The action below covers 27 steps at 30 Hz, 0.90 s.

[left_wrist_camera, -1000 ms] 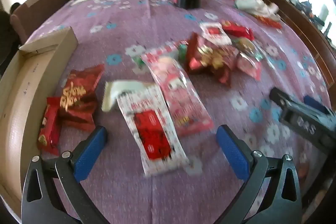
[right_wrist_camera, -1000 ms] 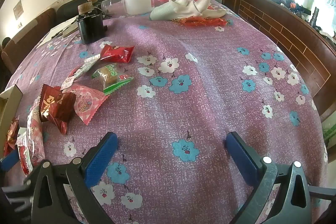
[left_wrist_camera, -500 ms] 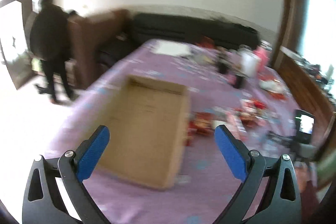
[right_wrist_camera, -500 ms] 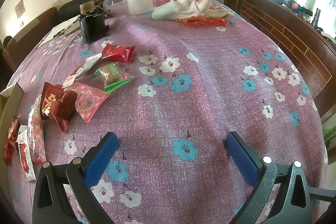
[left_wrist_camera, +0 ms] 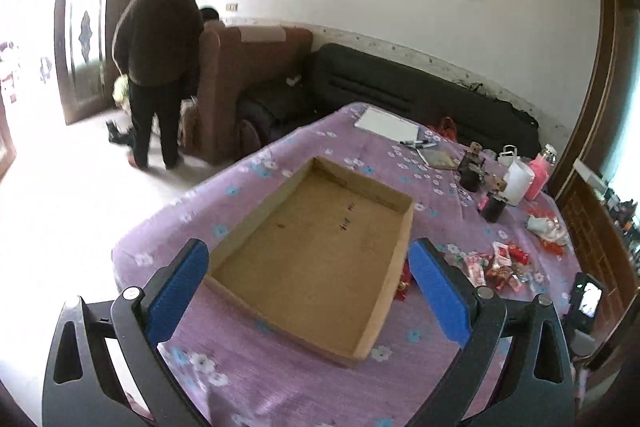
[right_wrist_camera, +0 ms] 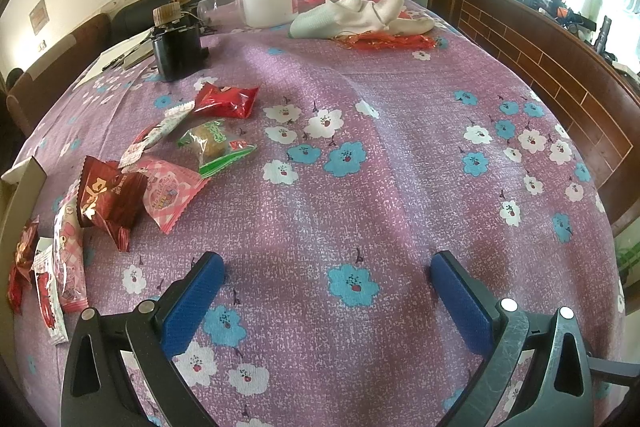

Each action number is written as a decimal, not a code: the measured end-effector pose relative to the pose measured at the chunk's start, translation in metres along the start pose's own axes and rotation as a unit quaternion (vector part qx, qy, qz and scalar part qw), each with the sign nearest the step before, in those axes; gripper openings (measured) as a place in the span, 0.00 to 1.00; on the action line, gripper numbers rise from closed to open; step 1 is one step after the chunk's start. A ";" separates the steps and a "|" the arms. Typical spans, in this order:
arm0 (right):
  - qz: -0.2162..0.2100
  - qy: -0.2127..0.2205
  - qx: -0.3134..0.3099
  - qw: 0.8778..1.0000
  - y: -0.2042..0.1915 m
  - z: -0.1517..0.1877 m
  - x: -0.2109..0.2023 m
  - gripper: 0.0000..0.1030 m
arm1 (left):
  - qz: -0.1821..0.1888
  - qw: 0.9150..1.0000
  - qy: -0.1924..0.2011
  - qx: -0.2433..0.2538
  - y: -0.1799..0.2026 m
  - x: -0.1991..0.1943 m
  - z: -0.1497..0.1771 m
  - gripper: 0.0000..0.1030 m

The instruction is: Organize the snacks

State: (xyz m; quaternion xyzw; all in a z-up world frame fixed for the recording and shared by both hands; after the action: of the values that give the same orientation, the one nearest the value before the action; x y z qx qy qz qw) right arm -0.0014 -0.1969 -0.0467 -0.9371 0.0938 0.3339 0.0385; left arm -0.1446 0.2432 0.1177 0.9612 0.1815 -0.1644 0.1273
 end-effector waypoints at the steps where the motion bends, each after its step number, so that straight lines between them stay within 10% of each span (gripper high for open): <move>1: 0.000 0.000 0.000 1.000 0.000 0.000 0.000 1.00 | 0.002 1.000 -0.005 -0.005 0.001 0.002 0.003 0.98; 16: -0.004 -0.039 -0.001 0.999 0.001 0.009 -0.008 1.00 | 0.168 0.985 -0.011 0.026 0.098 0.028 0.041 0.98; 27: 0.029 -0.042 -0.026 0.998 -0.002 0.010 -0.017 0.99 | 0.132 0.990 0.041 0.018 0.023 0.024 0.008 0.98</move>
State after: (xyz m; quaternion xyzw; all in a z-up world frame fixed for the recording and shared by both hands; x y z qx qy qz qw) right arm -0.0204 -0.1911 -0.0440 -0.9198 0.1102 0.3764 0.0089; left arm -0.1161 0.2273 0.1062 0.9847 0.0550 -0.1102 0.1230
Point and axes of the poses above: each gripper's, at about its wrist camera, not at the fingertips, and x roughly the way its jaws point, y to its right, z to its underside, the point moved 8 cm from there along x, roughly the way its jaws point, and after that the axes turned 14 degrees about y, right-handed, at the moved point
